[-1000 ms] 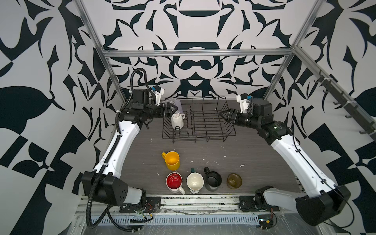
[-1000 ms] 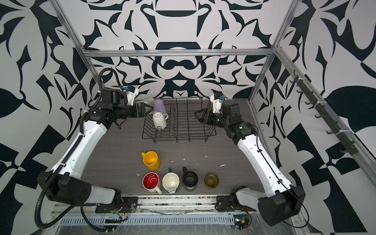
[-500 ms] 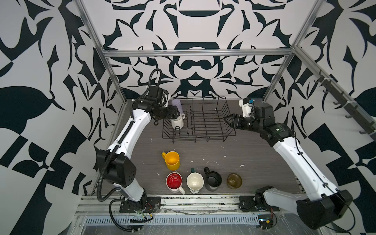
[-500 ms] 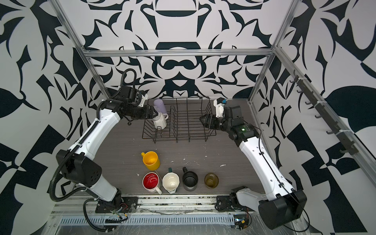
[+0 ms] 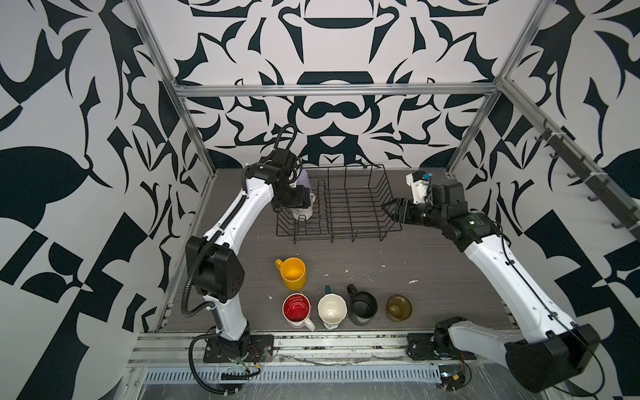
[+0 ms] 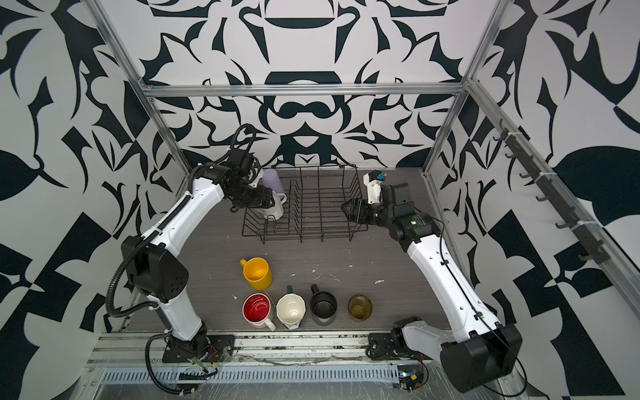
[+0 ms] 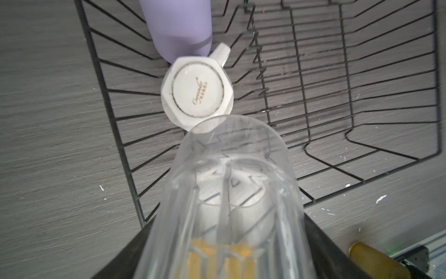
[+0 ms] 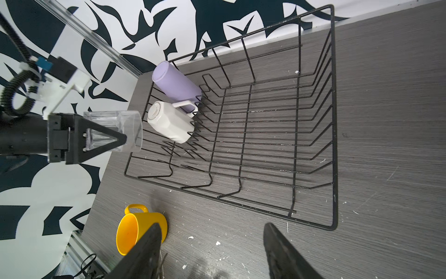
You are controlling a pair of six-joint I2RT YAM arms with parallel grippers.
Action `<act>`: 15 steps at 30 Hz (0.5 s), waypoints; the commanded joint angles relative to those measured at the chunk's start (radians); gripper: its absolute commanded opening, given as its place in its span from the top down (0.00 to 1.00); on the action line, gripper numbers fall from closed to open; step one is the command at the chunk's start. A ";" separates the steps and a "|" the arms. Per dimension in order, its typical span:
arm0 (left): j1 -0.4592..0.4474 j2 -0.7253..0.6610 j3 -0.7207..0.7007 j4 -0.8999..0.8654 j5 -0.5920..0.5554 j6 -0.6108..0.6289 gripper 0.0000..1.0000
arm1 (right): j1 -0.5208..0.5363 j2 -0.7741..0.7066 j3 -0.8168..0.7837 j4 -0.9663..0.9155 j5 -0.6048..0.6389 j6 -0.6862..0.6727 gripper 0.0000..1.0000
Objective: Load cups into a dish rack
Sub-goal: Place the cup upside down at the dish rack.
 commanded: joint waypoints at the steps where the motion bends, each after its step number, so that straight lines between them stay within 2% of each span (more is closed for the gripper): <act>1: -0.008 0.029 0.029 -0.072 -0.020 0.002 1.00 | -0.005 -0.026 -0.009 0.012 -0.009 -0.027 0.31; 15: -0.018 0.136 0.037 -0.105 -0.060 0.006 1.00 | -0.018 -0.055 -0.040 -0.002 -0.002 -0.052 0.30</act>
